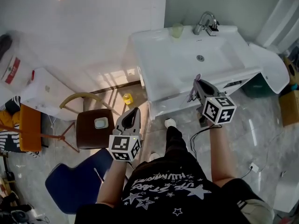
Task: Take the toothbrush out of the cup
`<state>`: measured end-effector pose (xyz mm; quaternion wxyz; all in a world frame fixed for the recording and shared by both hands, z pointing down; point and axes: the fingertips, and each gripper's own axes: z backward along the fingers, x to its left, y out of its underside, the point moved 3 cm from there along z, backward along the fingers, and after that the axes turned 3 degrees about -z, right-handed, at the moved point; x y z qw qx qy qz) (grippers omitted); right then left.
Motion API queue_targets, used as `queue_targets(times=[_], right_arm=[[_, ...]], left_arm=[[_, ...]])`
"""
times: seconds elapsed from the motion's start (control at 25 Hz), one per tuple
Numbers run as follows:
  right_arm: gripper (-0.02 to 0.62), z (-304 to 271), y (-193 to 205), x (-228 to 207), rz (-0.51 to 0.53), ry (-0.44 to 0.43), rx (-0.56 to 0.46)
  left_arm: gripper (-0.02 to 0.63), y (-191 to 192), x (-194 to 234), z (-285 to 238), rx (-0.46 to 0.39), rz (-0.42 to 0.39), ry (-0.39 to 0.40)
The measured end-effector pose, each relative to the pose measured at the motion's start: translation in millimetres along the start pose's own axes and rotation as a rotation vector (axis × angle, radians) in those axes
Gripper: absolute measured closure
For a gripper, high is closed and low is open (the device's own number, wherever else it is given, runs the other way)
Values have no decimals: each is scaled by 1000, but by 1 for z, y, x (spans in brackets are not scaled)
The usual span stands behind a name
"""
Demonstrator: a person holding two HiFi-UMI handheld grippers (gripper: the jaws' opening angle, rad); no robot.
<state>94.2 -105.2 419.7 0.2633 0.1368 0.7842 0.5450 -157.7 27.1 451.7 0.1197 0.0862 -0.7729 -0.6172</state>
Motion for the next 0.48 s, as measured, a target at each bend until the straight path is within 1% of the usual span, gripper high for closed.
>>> queue_targets(times=[0.16,0.48], right_arm=[[572,29,23,-2,-22,31,23],[572,61,46,-6,-55,60,35]], left_arm=[[591,11,-14,13,20,6,33],[591,19,-33,20,43,7,69]])
